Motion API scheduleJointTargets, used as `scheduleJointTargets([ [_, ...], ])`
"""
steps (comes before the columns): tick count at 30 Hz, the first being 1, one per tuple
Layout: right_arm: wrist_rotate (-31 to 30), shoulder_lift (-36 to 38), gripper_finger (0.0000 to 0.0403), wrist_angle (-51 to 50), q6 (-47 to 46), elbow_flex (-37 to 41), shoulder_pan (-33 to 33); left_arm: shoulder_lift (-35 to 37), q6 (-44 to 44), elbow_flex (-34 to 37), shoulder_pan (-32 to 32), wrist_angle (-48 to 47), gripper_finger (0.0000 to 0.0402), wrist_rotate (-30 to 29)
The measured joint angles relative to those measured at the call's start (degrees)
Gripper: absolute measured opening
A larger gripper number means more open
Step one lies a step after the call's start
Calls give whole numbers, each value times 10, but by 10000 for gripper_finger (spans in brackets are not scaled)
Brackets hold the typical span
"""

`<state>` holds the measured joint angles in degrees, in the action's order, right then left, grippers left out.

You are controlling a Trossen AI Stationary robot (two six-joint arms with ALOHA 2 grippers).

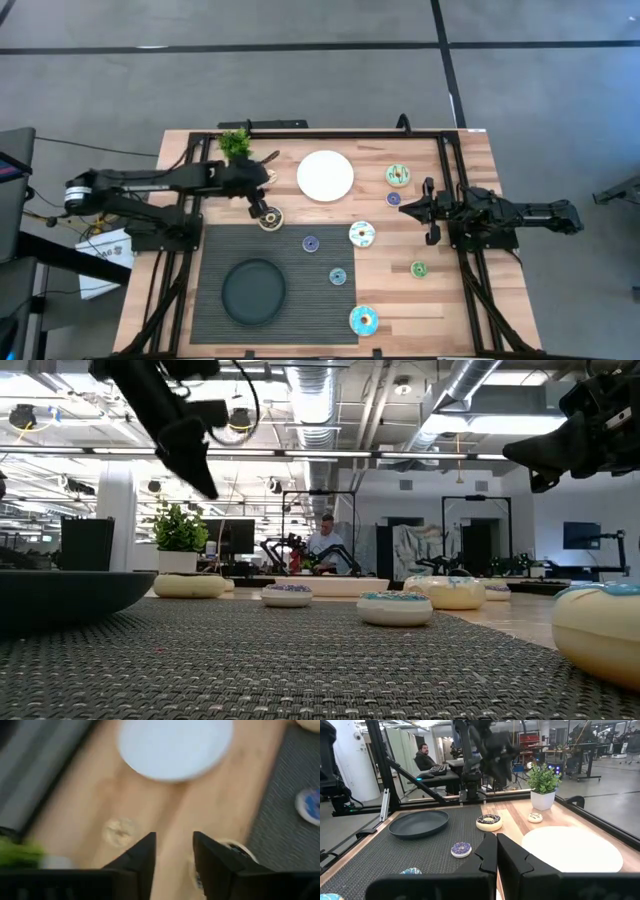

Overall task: Pick & Place donuts
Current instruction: Put the large black donut on the white plate

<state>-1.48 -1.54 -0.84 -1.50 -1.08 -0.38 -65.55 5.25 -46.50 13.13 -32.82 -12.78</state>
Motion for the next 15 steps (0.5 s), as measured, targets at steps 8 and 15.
scheduleJointTargets([
  [8, 0, 0, 0, 0, 0, 0, 0, -97, -44, 0, 21, -12, 204, 34],
  [15, 0, 0, 0, 0, 0, 0, 0, -146, -91, 0, 21, -9, 207, 33],
])
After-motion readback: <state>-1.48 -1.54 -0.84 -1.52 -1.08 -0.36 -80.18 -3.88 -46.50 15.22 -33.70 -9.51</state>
